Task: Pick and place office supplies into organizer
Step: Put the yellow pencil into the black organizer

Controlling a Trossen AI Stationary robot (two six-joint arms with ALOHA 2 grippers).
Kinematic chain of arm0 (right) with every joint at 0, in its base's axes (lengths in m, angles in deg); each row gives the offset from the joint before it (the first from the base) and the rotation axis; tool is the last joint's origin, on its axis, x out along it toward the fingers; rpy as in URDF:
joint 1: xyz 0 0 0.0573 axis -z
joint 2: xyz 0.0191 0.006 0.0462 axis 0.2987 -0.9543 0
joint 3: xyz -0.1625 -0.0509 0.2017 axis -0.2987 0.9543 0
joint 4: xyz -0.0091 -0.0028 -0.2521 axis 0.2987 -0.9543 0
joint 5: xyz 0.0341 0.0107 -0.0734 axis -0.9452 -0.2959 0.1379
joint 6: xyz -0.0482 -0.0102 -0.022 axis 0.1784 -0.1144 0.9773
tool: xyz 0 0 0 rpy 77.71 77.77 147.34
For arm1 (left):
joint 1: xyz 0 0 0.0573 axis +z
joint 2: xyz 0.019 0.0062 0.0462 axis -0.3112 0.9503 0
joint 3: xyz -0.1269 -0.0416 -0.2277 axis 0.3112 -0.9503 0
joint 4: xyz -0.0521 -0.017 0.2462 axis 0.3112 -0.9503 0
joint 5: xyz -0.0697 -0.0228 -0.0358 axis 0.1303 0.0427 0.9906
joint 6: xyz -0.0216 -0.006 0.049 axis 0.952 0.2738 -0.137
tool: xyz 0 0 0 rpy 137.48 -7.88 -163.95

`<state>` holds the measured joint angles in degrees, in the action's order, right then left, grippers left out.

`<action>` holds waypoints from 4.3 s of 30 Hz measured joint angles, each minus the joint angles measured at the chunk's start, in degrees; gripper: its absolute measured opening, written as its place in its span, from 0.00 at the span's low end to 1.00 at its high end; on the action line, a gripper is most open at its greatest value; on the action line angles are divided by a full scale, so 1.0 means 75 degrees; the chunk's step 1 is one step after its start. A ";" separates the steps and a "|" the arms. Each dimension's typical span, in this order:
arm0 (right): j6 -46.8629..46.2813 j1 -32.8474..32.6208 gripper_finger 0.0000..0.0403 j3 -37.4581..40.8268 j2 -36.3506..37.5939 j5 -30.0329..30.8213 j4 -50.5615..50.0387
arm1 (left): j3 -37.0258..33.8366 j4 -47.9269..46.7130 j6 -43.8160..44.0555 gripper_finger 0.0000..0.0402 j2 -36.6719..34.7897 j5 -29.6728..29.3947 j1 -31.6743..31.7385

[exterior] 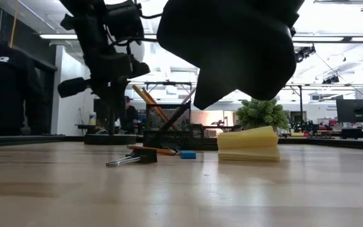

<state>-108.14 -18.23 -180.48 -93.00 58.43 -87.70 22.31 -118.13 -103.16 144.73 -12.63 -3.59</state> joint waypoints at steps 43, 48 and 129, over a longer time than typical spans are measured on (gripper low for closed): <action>-0.0017 0.0000 0.19 0.0000 0.0000 -0.0024 0.0135 | 0.0000 0.0698 0.0108 0.11 0.1294 0.0000 0.0009; -0.0005 0.0000 0.19 0.0000 0.0000 -0.0020 0.0135 | -0.0006 0.0849 0.0720 0.06 0.1294 -0.0619 -0.0034; 0.0000 -0.0210 0.19 0.0000 0.0000 0.0079 -0.0020 | -0.2724 0.3096 0.3917 0.07 -0.2474 0.3321 0.1668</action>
<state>-108.14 -19.81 -180.48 -93.00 59.02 -87.85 1.88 -94.91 -73.79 126.18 12.28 8.92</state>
